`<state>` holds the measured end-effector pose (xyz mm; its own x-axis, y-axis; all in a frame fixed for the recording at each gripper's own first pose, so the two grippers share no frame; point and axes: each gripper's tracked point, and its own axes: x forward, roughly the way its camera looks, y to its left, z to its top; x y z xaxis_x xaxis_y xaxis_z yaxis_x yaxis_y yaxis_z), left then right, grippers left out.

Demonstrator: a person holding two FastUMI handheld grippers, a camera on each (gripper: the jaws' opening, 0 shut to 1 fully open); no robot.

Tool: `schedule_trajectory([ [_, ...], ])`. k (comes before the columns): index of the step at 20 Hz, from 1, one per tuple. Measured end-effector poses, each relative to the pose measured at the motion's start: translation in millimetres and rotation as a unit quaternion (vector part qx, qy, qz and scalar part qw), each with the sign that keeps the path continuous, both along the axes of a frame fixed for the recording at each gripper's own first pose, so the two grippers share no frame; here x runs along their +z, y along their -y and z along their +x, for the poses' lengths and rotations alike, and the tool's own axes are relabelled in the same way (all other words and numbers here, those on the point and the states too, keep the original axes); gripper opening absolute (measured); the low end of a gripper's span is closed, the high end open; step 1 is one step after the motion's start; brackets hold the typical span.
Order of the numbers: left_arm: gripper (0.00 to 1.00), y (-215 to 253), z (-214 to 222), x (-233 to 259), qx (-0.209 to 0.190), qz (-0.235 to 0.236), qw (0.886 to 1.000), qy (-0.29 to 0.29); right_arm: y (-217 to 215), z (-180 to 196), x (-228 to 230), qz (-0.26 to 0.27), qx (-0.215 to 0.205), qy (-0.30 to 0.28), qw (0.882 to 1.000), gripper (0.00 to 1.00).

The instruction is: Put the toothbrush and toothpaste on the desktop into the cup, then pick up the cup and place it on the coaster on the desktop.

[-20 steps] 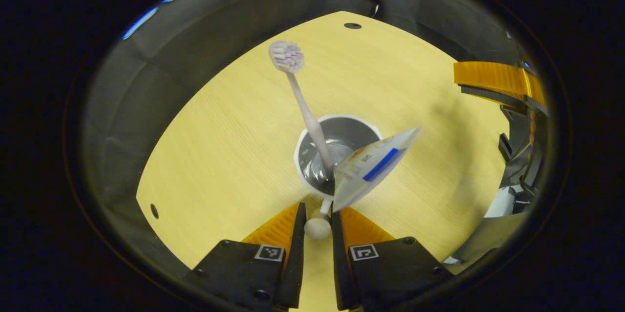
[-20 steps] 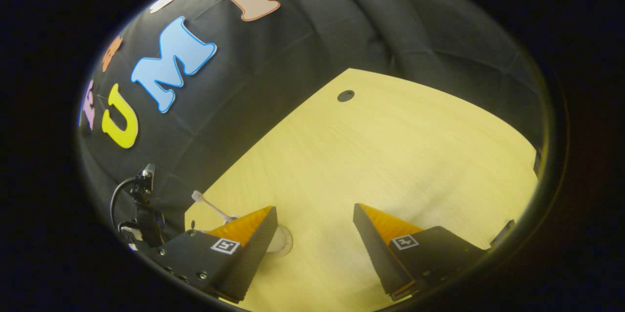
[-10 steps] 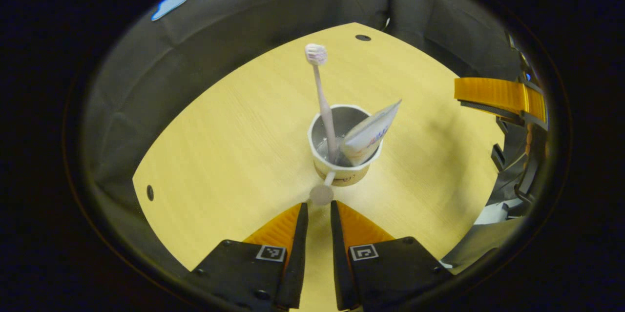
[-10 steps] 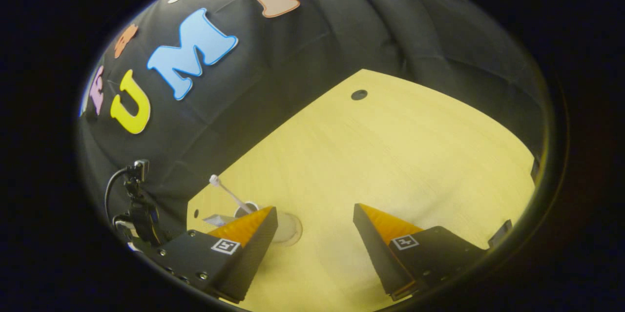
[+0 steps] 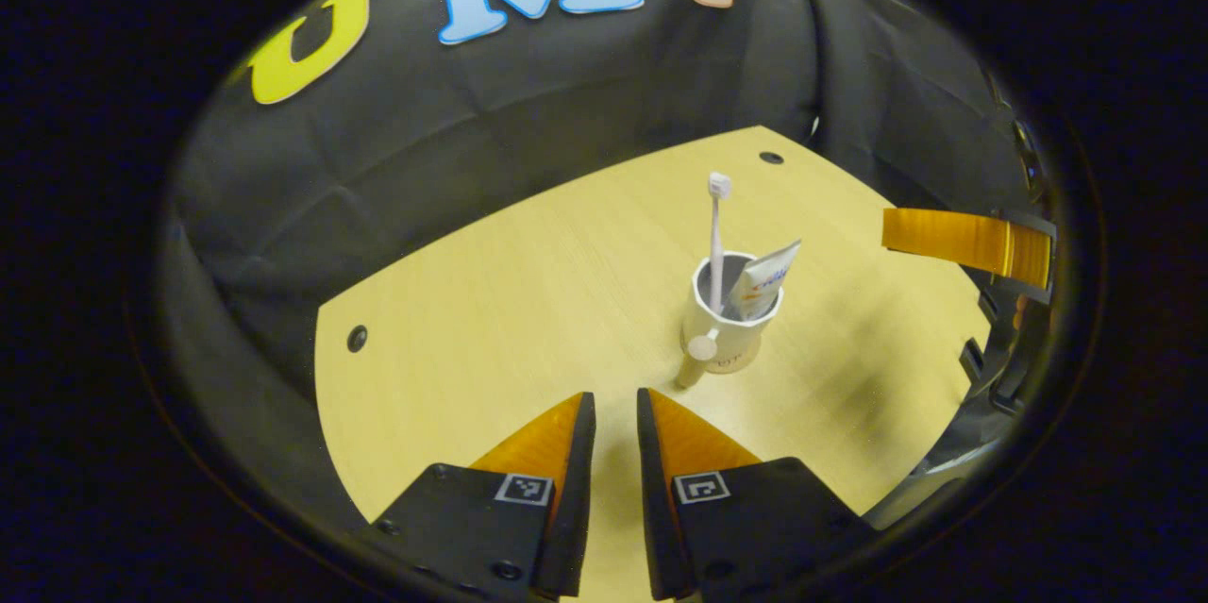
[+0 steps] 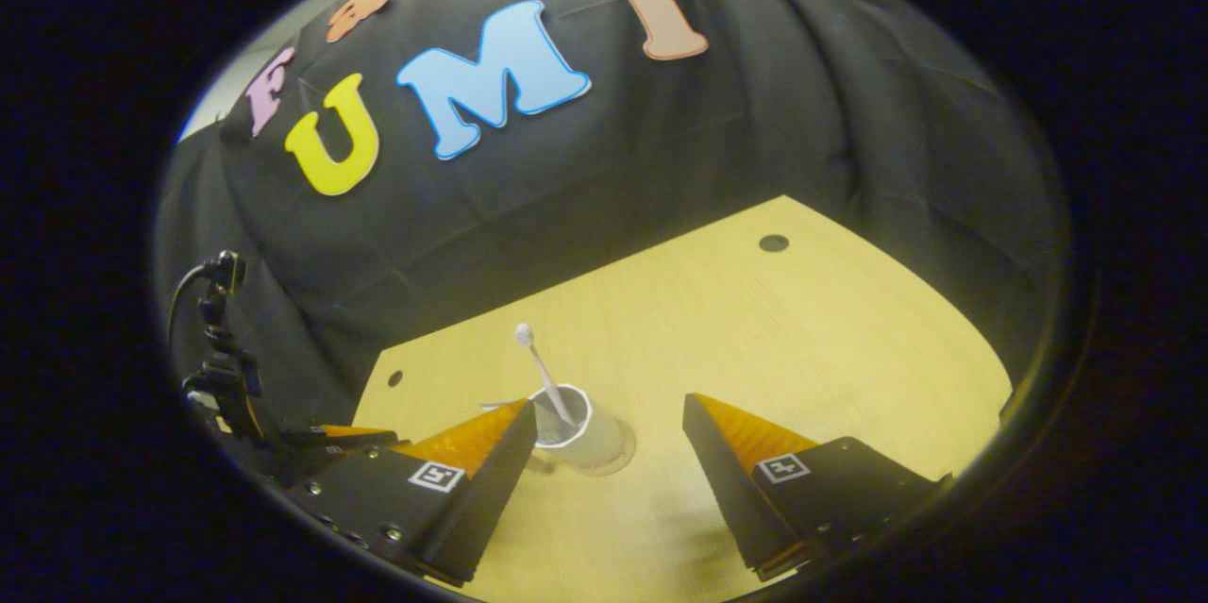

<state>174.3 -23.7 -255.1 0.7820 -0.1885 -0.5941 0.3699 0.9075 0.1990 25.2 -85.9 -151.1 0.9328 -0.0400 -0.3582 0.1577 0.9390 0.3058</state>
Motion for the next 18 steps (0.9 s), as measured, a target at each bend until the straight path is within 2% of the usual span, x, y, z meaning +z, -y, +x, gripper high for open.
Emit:
schedule_trajectory([
  [4, 0.33, -5.1, -13.1, 66.0, 0.029, -0.050, 0.994, 0.096, -18.6, 0.5, 46.8, -0.055, 0.018, 0.052, 0.997, 0.97],
  [8, 0.33, -17.0, -28.4, 144.0, 0.070, -0.102, 0.970, 0.208, -31.2, -2.3, 97.1, -0.106, 0.024, 0.108, 0.988, 0.96],
  [9, 0.33, -16.7, -32.1, 159.8, 0.075, -0.116, 0.964, 0.227, -37.0, -3.3, 109.8, -0.111, 0.026, 0.120, 0.986, 0.92],
  [10, 0.33, -18.3, -36.2, 171.1, 0.078, -0.127, 0.960, 0.238, -42.6, -4.0, 121.9, -0.112, 0.031, 0.132, 0.985, 0.96],
  [15, 0.33, -31.3, -52.1, 210.0, 0.104, -0.141, 0.940, 0.293, -64.2, -11.7, 169.1, -0.096, 0.044, 0.173, 0.979, 0.96],
  [17, 0.33, -33.3, -65.5, 232.4, 0.111, -0.146, 0.929, 0.323, -63.1, -15.4, 180.3, -0.096, 0.036, 0.181, 0.978, 0.96],
  [18, 0.33, -34.3, -70.8, 242.6, 0.112, -0.149, 0.922, 0.339, -61.9, -15.2, 184.2, -0.097, 0.033, 0.184, 0.978, 0.92],
])
